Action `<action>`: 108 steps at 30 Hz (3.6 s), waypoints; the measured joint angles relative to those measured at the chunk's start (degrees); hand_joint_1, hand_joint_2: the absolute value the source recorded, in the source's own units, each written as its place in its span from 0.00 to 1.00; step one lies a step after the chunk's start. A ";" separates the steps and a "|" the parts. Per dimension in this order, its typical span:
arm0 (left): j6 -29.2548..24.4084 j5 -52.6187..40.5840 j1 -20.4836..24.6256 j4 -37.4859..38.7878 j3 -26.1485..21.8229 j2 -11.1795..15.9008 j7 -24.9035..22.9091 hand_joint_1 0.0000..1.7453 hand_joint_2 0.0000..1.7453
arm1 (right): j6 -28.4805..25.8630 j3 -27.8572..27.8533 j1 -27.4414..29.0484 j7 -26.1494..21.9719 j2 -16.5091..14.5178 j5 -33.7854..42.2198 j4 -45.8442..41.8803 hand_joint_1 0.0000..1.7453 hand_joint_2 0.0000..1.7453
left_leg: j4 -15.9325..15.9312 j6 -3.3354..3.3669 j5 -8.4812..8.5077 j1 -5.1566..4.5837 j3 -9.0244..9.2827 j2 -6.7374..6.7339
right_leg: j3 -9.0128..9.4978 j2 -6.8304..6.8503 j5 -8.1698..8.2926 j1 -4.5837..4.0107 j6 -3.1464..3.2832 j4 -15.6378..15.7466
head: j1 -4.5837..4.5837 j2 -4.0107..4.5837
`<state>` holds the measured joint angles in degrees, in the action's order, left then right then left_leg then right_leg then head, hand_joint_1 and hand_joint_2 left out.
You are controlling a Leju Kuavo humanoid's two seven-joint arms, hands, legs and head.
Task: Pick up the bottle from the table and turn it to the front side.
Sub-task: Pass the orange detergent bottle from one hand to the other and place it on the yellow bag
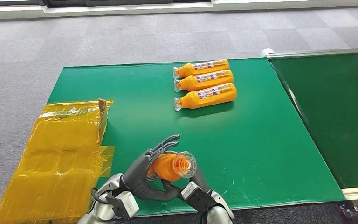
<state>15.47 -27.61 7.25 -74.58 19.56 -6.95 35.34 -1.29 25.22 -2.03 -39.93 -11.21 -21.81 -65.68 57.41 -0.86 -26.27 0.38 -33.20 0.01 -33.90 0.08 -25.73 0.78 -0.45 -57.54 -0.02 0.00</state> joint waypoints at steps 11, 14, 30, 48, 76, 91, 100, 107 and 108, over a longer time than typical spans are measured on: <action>-22.45 -16.91 2.03 1.78 1.13 -2.39 -12.19 0.00 1.00 | -0.84 -0.23 -0.96 0.46 -0.02 -0.40 1.67 1.00 1.00 | 0.01 0.02 0.02 0.00 -0.02 0.02 | 0.00 0.07 0.01 0.02 -0.01 0.00 | 0.02 0.00; -25.39 -25.61 3.68 3.67 2.67 -3.06 -17.54 0.00 1.00 | -0.61 -0.50 -2.01 0.64 -0.24 -0.51 2.13 1.00 1.00 | 0.01 0.03 0.02 -0.02 0.01 -0.08 | -0.02 -0.01 0.05 0.03 -0.02 0.00 | 0.01 0.00; -25.54 -35.08 11.79 15.11 5.33 -4.22 -20.37 0.00 1.00 | -0.02 -4.00 -3.68 1.11 -0.35 -0.19 4.61 1.00 1.00 | 0.01 0.02 0.05 -0.02 -0.06 -0.05 | -0.08 -0.04 0.07 0.02 -0.03 0.00 | 0.01 0.00; -24.49 -33.01 13.22 17.82 5.29 -4.22 -18.56 1.00 1.00 | -0.43 -4.30 -4.00 1.09 -0.34 -0.37 6.07 1.00 1.00 | 0.01 0.02 0.05 -0.02 -0.08 -0.05 | -0.09 -0.04 0.07 0.02 -0.03 0.00 | 0.01 0.00; -27.60 -12.95 13.72 20.26 -0.16 -5.84 -11.06 1.00 1.00 | -2.45 -4.28 -3.34 0.97 -0.43 -1.36 4.07 0.00 1.00 | 0.01 0.01 0.06 -0.02 -0.07 -0.05 | -0.11 -0.05 0.07 0.02 -0.03 0.00 | 0.02 0.00; -42.54 -19.85 15.54 15.47 -7.06 -4.37 -14.20 1.00 1.00 | -2.93 -4.30 0.15 1.69 -0.52 -1.43 1.50 0.00 1.00 | 0.01 -0.01 0.07 -0.01 -0.12 -0.05 | -0.14 -0.04 0.07 0.01 -0.02 -0.01 | 0.01 0.00; -50.75 -38.32 16.93 14.42 -7.67 -1.68 -20.98 1.00 1.00 | -2.84 -4.30 0.11 1.87 -0.79 -2.04 1.51 0.00 1.00 | 0.01 -0.03 0.09 -0.01 -0.12 -0.05 | -0.15 -0.05 0.07 0.01 -0.02 -0.02 | 0.01 0.00; -46.87 -58.96 20.57 13.46 0.65 5.05 -47.43 1.00 1.00 | -3.22 -4.78 0.13 2.03 -0.81 -2.21 1.77 0.00 1.00 | 0.01 -0.08 0.12 0.00 -0.14 -0.06 | -0.24 -0.06 0.10 -0.02 0.02 -0.01 | -0.02 0.00; -45.43 -58.99 21.62 13.58 3.46 6.38 -50.24 1.00 1.00 | -3.35 -5.01 0.15 2.03 -0.81 -2.21 1.85 0.00 1.00 | 0.01 -0.08 0.14 0.01 -0.14 -0.05 | -0.25 -0.05 0.11 -0.03 0.03 -0.01 | -0.01 0.00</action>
<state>-29.96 -86.60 28.88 -60.99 23.02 -0.57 -14.90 -4.64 20.21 -1.88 -37.90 -12.02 -24.02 -63.83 57.41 -0.94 -26.13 0.39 -33.35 -0.04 -34.15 0.03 -25.63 0.75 -0.42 -57.55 -0.03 0.00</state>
